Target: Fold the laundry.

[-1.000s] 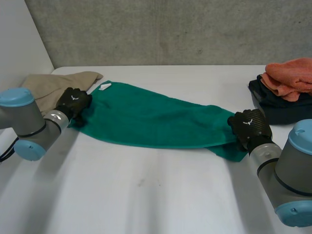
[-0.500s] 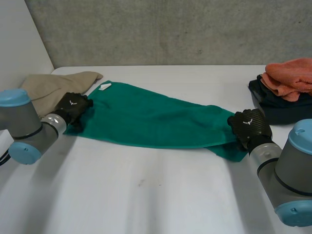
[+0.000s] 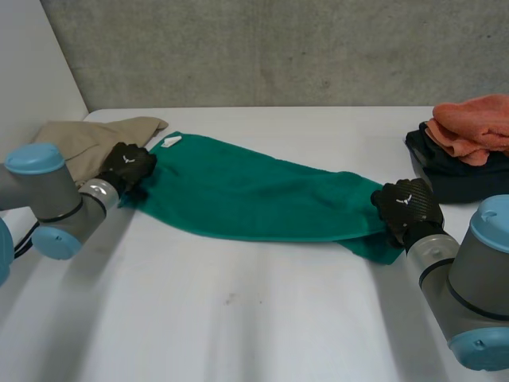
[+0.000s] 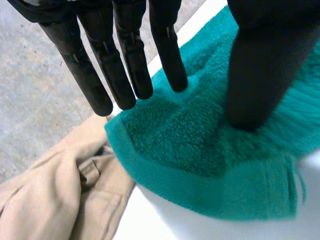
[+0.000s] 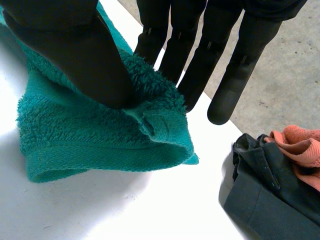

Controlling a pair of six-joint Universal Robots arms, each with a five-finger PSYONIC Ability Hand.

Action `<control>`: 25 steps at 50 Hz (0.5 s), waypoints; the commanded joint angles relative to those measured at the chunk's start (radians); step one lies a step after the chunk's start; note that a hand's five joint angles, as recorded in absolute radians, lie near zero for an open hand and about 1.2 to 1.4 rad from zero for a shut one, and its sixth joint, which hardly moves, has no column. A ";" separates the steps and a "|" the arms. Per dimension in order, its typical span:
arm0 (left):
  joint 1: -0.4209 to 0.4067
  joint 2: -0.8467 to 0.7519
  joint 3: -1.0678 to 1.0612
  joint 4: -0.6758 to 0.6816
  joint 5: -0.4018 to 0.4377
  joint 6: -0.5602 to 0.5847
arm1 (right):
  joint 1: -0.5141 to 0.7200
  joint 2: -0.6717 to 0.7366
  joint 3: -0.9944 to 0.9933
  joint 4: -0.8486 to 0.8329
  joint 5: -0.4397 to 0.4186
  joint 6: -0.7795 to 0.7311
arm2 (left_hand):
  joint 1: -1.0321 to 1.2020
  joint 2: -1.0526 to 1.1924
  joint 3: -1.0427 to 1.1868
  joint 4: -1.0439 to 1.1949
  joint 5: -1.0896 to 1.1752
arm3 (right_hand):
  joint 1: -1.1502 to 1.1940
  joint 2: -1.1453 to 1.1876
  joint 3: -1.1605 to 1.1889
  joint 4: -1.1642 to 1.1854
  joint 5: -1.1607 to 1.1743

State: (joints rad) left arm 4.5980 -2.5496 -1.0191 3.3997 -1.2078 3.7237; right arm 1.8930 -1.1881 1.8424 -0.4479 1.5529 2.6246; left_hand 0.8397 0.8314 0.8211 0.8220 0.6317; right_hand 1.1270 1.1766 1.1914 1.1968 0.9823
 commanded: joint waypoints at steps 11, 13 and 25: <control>-0.027 0.315 -0.048 0.023 -0.174 -0.308 | -0.020 -0.047 -0.087 0.075 0.004 -0.009 | 0.557 0.565 0.575 0.574 0.590 | 0.269 0.220 0.205 0.199 0.239; -0.022 0.412 -0.104 0.021 -0.173 -0.358 | -0.032 -0.103 -0.142 0.197 0.004 -0.037 | 0.557 0.565 0.575 0.574 0.590 | 0.269 0.220 0.205 0.199 0.239; 0.085 1.028 -0.515 -0.088 -0.119 -0.392 | -0.083 -0.251 -0.517 0.814 -0.062 -0.150 | 0.557 0.565 0.575 0.574 0.590 | 0.269 0.220 0.205 0.199 0.239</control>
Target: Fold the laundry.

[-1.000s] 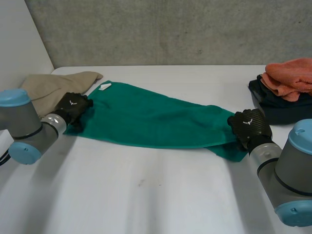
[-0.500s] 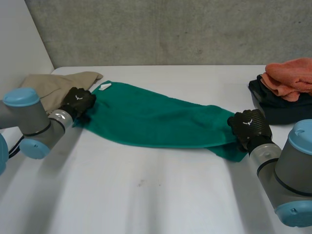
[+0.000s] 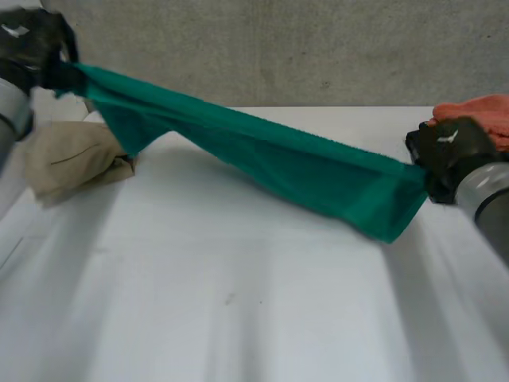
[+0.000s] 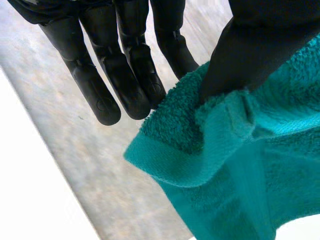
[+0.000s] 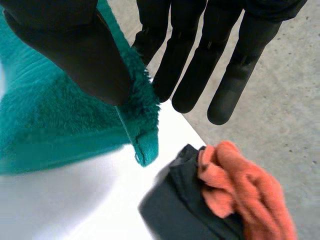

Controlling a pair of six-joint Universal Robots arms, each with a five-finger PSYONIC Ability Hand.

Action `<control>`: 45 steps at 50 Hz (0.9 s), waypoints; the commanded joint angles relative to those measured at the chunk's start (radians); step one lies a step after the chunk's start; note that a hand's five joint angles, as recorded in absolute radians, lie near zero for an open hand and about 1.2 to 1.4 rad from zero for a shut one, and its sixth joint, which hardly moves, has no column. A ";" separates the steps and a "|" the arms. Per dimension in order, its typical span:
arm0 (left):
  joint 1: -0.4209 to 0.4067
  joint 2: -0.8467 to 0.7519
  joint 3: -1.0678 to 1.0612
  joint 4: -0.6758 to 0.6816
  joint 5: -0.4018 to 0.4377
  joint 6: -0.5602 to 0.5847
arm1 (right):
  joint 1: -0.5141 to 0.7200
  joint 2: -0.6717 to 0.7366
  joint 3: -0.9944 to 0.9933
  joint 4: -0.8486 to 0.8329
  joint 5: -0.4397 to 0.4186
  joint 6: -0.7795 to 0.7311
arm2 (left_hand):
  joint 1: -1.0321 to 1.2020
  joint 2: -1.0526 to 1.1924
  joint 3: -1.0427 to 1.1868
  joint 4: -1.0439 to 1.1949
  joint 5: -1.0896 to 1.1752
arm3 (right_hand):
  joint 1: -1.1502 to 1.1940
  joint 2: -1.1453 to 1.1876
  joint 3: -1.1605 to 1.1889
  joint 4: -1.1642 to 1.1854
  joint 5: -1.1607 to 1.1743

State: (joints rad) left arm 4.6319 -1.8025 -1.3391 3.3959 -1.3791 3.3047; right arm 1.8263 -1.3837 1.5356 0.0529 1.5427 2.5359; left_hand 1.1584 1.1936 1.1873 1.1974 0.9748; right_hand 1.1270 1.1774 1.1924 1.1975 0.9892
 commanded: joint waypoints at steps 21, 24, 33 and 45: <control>-0.095 -0.136 -0.001 -0.207 -0.061 0.378 | -0.030 0.210 -0.491 0.329 -0.078 -0.131 | 0.238 0.203 0.209 0.199 0.247 | 0.269 0.219 0.204 0.199 0.233; -0.126 -0.219 0.171 -0.106 -0.090 0.346 | -0.025 0.273 -0.571 0.135 -0.035 -0.027 | 0.238 0.203 0.209 0.199 0.247 | 0.269 0.219 0.204 0.199 0.233; -0.122 -0.247 0.428 0.262 -0.144 0.001 | -0.022 0.285 -0.600 -0.622 0.056 0.211 | 0.238 0.203 0.209 0.199 0.247 | 0.269 0.219 0.204 0.199 0.233; -0.136 -0.245 0.324 0.211 -0.213 -0.020 | -0.022 0.318 -0.540 -0.605 0.040 0.208 | 0.238 0.203 0.209 0.199 0.247 | 0.269 0.219 0.204 0.199 0.233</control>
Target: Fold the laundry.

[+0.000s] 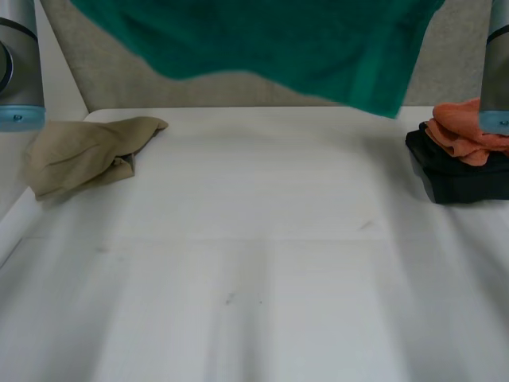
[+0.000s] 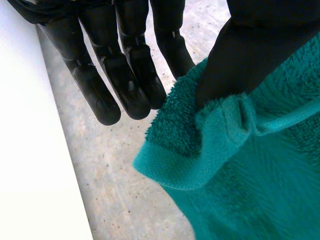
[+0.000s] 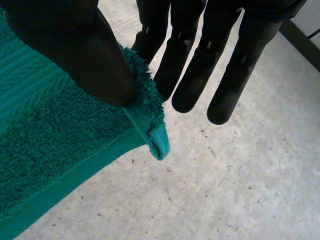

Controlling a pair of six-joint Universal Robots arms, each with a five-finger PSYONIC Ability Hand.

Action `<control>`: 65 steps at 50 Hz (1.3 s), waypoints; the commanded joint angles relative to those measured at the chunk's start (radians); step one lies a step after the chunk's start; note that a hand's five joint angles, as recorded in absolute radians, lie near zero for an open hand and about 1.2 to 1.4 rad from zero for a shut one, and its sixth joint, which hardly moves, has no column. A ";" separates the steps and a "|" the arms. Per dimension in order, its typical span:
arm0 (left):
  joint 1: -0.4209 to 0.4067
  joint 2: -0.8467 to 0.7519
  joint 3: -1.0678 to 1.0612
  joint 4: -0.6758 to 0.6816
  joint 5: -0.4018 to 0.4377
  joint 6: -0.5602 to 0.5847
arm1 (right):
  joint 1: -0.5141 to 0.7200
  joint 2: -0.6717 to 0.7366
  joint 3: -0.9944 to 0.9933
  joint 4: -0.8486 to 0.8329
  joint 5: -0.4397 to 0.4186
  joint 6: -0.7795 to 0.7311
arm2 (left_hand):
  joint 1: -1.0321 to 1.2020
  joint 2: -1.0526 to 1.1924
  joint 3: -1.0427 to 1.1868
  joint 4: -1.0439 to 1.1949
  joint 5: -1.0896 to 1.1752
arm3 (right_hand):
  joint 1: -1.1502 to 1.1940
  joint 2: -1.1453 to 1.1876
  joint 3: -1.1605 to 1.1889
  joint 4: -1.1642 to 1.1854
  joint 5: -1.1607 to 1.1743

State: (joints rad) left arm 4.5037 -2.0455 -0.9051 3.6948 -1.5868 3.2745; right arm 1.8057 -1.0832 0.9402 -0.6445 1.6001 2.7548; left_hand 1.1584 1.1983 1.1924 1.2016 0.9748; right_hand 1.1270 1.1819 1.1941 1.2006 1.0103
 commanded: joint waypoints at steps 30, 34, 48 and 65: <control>-0.020 0.269 -0.919 -0.642 0.038 0.528 | -0.109 -0.158 0.675 0.952 -0.075 -0.598 | 0.238 0.198 0.204 0.195 0.247 | 0.269 0.214 0.202 0.196 0.211; 0.003 0.367 -0.992 -0.786 0.054 0.651 | -0.131 -0.247 0.753 1.026 -0.071 -0.690 | 0.238 0.198 0.204 0.195 0.247 | 0.269 0.214 0.202 0.196 0.211; -0.003 0.208 -0.878 -0.414 0.107 0.631 | -0.045 -0.066 0.635 0.688 -0.085 -0.537 | 0.238 0.198 0.204 0.195 0.247 | 0.269 0.214 0.202 0.196 0.211; -0.127 -0.249 -0.377 -0.329 -0.100 0.600 | 0.036 0.339 0.226 0.365 -0.013 -0.504 | -0.984 -1.024 -1.018 -1.027 -0.975 | -0.952 -1.007 -1.020 -1.026 -1.010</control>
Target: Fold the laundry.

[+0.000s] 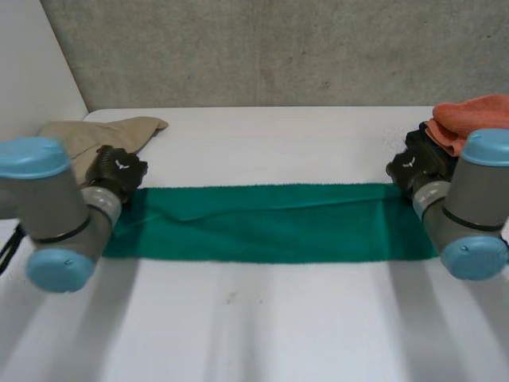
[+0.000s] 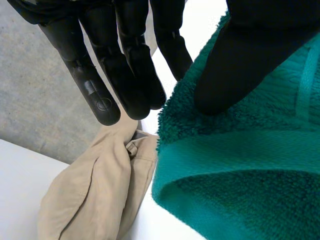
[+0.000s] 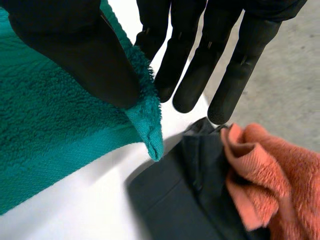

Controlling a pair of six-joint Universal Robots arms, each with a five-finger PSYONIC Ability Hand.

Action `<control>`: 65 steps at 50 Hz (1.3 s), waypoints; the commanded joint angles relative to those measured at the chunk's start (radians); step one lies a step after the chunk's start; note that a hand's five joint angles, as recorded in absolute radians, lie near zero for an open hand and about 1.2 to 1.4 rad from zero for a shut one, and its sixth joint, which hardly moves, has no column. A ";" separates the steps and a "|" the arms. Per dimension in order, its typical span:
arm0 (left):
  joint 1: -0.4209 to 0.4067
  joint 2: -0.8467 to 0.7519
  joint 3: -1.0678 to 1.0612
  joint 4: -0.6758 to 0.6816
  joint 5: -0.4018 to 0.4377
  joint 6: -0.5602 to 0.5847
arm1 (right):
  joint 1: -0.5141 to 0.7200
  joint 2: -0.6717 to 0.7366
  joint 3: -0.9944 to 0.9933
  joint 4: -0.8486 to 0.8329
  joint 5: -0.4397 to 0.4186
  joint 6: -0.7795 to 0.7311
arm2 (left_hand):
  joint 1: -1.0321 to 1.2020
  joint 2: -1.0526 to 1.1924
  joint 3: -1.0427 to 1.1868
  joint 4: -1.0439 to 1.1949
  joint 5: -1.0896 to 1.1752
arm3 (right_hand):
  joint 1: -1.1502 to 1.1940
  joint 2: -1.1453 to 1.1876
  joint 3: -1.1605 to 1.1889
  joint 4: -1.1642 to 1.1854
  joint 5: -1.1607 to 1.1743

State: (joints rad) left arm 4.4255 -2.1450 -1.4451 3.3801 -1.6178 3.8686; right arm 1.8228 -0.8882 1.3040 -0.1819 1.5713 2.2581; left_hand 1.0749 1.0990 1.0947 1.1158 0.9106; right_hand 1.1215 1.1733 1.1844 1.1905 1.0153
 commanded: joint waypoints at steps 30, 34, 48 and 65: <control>0.025 -0.067 0.004 0.005 0.141 0.089 | -0.005 0.006 0.000 0.133 -0.028 0.123 | -0.879 -0.903 -0.899 -0.920 -0.889 | -0.947 -0.999 -1.010 -1.016 -1.015; 0.034 -0.144 0.115 0.019 0.141 0.115 | -0.004 0.006 0.018 0.131 -0.027 0.123 | -0.861 -0.885 -0.881 -0.902 -0.872 | -0.947 -0.999 -1.010 -1.016 -1.015; 0.063 -0.382 0.571 0.153 -0.014 -0.014 | -0.004 -0.057 0.073 0.119 -0.020 0.126 | -0.779 -0.803 -0.799 -0.820 -0.789 | -0.947 -0.999 -1.010 -1.016 -1.015; 0.018 0.037 0.049 0.139 0.082 -0.130 | -0.123 -0.227 0.204 0.246 -0.134 0.285 | -0.785 -0.809 -0.805 -0.826 -0.795 | -0.826 -0.878 -0.889 -0.895 -0.894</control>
State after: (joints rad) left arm 4.4421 -2.2367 -1.2391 3.5195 -1.5823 3.8083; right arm 1.7710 -1.0808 1.4813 -0.0295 1.5072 2.4821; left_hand 0.2517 0.2490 0.2487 0.2522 0.0803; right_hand 0.2245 0.2144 0.2088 0.2127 0.0436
